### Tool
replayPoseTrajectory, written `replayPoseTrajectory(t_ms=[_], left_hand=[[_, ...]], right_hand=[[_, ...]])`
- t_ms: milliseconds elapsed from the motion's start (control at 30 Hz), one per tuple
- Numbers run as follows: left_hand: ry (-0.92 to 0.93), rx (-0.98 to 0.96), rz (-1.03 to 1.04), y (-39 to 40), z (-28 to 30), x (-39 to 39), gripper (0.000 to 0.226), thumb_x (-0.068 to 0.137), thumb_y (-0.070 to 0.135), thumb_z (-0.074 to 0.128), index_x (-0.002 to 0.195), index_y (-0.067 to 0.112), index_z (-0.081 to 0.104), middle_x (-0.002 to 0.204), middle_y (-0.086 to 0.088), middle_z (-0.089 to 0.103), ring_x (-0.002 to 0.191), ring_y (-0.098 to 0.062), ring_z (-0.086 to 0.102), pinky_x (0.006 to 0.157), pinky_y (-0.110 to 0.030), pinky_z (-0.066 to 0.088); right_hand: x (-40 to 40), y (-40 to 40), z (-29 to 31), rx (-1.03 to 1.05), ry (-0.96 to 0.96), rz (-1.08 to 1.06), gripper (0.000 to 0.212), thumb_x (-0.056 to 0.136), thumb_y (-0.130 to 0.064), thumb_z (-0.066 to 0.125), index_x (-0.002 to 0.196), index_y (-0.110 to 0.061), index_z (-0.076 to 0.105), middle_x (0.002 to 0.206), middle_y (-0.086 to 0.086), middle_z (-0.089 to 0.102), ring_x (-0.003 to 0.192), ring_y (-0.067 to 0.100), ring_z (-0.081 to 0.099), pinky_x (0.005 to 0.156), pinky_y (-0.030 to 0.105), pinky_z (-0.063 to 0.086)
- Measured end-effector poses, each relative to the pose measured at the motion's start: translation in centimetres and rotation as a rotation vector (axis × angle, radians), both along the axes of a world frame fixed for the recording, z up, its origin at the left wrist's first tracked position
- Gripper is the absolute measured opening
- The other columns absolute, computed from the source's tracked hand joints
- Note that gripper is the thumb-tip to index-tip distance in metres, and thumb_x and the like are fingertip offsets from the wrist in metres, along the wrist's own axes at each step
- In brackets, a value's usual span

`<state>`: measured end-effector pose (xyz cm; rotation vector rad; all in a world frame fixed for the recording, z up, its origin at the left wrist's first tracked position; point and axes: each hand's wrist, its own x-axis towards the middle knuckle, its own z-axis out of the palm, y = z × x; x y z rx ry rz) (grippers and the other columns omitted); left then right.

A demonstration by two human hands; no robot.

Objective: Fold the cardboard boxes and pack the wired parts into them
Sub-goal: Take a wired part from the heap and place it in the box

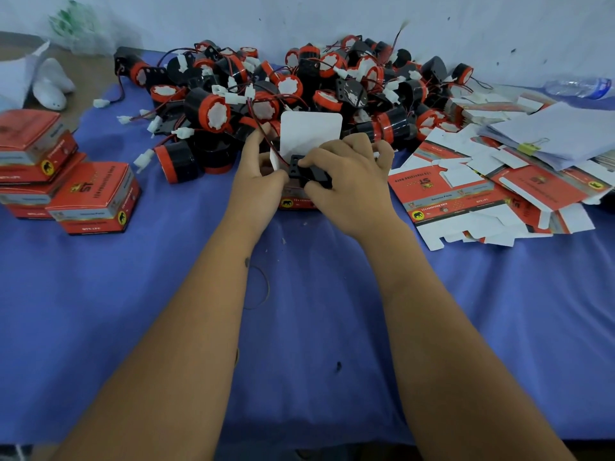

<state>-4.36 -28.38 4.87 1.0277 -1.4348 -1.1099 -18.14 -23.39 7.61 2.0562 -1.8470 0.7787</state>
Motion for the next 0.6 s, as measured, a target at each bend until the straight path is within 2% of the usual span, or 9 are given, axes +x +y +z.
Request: replayPoseTrajectory(t_ms=[100,167,267,333,433,533,600], left_hand=[[-0.012,-0.019,0.006,0.1,-0.1,0.0,0.068,0.087,-0.003,0.052,0.14,0.038,0.042,0.123,-0.002,0.062,0.102,-0.004,0.061,0.076,-0.016,0.053],[-0.013,-0.046,0.009,0.2,-0.1,0.0,0.07,0.086,-0.005,0.053,0.144,0.032,0.041,0.126,-0.001,0.06,0.105,-0.003,0.06,0.078,-0.017,0.054],[-0.004,-0.126,0.01,0.4,0.1,-0.1,0.069,0.085,-0.01,0.052,0.143,0.027,0.046,0.128,0.004,0.06,0.103,0.003,0.061,0.082,-0.02,0.055],[-0.04,-0.205,0.008,0.7,0.2,-0.2,0.069,0.085,-0.011,0.049,0.143,0.026,0.047,0.131,0.011,0.057,0.112,0.006,0.057,0.092,-0.02,0.052],[-0.117,-0.326,0.049,0.9,0.1,-0.2,0.068,0.086,-0.011,0.049,0.145,0.023,0.048,0.134,0.011,0.053,0.124,0.0,0.051,0.103,-0.023,0.047],[-0.161,-0.435,0.153,0.9,0.1,-0.2,0.058,0.088,-0.005,0.057,0.139,0.021,0.055,0.129,0.005,0.055,0.118,-0.003,0.052,0.099,-0.017,0.047],[-0.26,-0.505,0.205,0.9,0.0,-0.1,0.046,0.09,0.001,0.062,0.133,0.018,0.062,0.122,0.002,0.055,0.11,-0.002,0.05,0.094,-0.007,0.041]], right_hand=[[0.0,-0.2,-0.6,0.012,0.028,-0.024,0.029,0.084,-0.033,0.046,0.098,-0.028,0.07,0.118,-0.008,0.057,0.119,0.021,0.039,0.097,0.037,0.012],[0.1,-0.3,-0.9,0.016,0.012,-0.033,0.029,0.086,-0.032,0.044,0.094,-0.027,0.071,0.123,-0.007,0.054,0.121,0.021,0.037,0.098,0.037,0.012],[0.1,-0.4,-1.0,0.011,0.001,-0.054,0.033,0.088,-0.034,0.042,0.096,-0.027,0.073,0.115,-0.009,0.056,0.119,0.02,0.037,0.097,0.036,0.01],[0.1,-0.5,-1.1,0.008,-0.012,-0.063,0.03,0.092,-0.033,0.046,0.103,-0.028,0.074,0.11,-0.011,0.059,0.12,0.019,0.036,0.095,0.035,0.01],[0.0,-0.4,-1.2,-0.022,-0.137,-0.055,0.025,0.093,-0.033,0.052,0.103,-0.029,0.074,0.103,-0.013,0.064,0.12,0.016,0.035,0.094,0.033,0.01],[-0.2,-0.5,-1.1,-0.022,-0.302,-0.047,0.024,0.093,-0.032,0.057,0.112,-0.026,0.069,0.1,-0.015,0.065,0.122,0.013,0.035,0.097,0.033,0.01],[-0.1,-0.6,-0.9,-0.012,-0.4,-0.033,0.029,0.092,-0.031,0.059,0.12,-0.026,0.064,0.095,-0.018,0.062,0.124,0.01,0.034,0.098,0.034,0.013]])
